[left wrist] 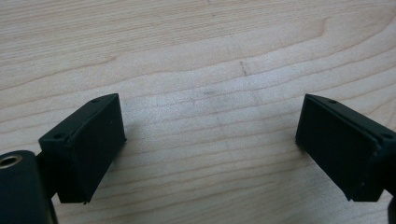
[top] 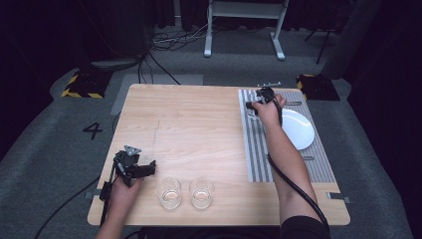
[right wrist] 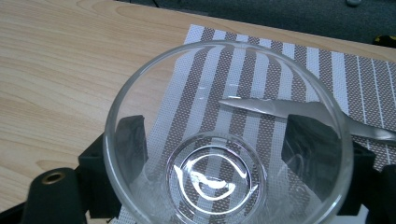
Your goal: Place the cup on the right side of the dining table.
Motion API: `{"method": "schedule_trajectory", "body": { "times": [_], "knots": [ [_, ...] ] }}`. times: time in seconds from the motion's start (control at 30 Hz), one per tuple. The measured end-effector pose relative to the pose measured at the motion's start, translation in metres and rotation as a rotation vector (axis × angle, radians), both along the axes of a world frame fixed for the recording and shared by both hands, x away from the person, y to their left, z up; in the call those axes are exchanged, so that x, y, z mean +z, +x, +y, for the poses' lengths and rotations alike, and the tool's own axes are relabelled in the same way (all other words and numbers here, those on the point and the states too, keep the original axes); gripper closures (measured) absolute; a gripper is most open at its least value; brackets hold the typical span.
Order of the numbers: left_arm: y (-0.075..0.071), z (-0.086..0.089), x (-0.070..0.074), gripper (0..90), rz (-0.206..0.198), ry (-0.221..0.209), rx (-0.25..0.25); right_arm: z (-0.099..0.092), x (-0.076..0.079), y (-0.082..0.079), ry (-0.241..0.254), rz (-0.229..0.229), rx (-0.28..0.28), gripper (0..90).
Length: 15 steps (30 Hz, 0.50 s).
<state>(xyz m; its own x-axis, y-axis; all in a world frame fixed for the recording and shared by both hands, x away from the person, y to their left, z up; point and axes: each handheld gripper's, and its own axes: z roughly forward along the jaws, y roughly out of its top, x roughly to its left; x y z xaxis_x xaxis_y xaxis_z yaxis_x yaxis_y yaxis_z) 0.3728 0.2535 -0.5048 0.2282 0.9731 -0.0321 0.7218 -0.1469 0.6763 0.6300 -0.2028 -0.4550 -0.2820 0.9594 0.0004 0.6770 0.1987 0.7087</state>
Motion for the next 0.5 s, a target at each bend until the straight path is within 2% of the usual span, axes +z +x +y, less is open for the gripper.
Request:
{"method": "schedule_trajectory", "body": {
  "times": [0.5],
  "knots": [
    [0.0000, 0.0000, 0.0000, 8.3, 0.000, 0.000, 0.000, -0.0052, -0.0043, -0.0037, 0.015, -0.001, -0.002, 19.4]
  ]
}}
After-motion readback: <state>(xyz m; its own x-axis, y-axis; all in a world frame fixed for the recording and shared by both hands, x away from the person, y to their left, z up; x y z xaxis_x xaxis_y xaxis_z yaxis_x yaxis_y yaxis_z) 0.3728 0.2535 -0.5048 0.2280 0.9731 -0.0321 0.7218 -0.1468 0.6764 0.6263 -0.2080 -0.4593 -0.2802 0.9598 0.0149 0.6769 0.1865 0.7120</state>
